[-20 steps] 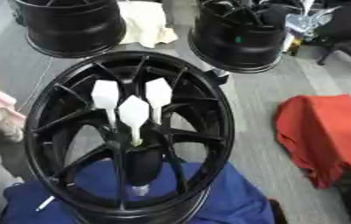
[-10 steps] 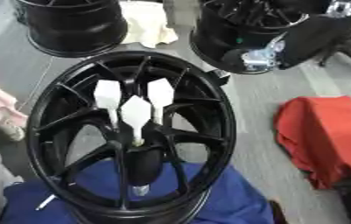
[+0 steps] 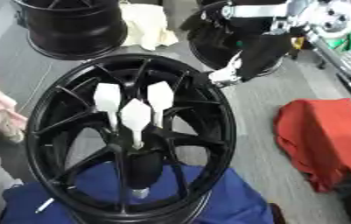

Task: Pull the pin out of the wheel hub.

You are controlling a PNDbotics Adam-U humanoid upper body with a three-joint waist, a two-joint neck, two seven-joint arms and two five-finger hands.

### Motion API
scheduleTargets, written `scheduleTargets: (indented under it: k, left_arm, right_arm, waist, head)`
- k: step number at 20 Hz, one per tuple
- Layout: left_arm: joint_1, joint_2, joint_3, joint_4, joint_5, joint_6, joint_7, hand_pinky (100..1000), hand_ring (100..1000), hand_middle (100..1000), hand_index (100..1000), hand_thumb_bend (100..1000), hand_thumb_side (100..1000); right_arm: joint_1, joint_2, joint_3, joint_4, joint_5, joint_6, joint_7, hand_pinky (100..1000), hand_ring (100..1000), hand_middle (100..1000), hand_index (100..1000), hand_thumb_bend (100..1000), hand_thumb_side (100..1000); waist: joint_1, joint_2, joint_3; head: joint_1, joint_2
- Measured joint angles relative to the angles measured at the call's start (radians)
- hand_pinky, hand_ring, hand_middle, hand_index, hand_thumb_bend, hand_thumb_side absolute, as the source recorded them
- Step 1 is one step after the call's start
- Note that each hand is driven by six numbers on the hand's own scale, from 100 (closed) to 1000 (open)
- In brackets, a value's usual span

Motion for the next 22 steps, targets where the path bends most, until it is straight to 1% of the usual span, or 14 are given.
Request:
scheduleTargets:
  k: [9,10,22]
  left_arm:
    - [-0.006,0.0,0.0,-0.002,0.0,0.002,-0.002,741,534,566,770,220,782]
    - [-0.007,-0.001,0.0,-0.002,0.0,0.002,-0.002,740,534,566,770,220,781]
    - [-0.012,-0.002,-0.001,-0.008,0.0,0.003,-0.003,740,535,567,770,221,782]
  right_arm:
    - [-0.036,0.092,0.027,0.118,0.062,-0.033,-0.01,843,896,874,963,468,397]
    - [-0.039,0.102,0.031,0.131,0.069,-0.037,-0.011,841,892,863,962,462,402]
    - [-0.049,0.201,0.052,0.277,0.126,-0.082,-0.027,833,875,833,949,457,410]
  waist:
    - [0.001,0.009,0.006]
    - [0.002,0.01,0.006]
    - [0.006,0.014,0.013]
  head:
    - [-0.008,-0.008]
    - [-0.009,-0.008]
    - [-0.023,-0.008]
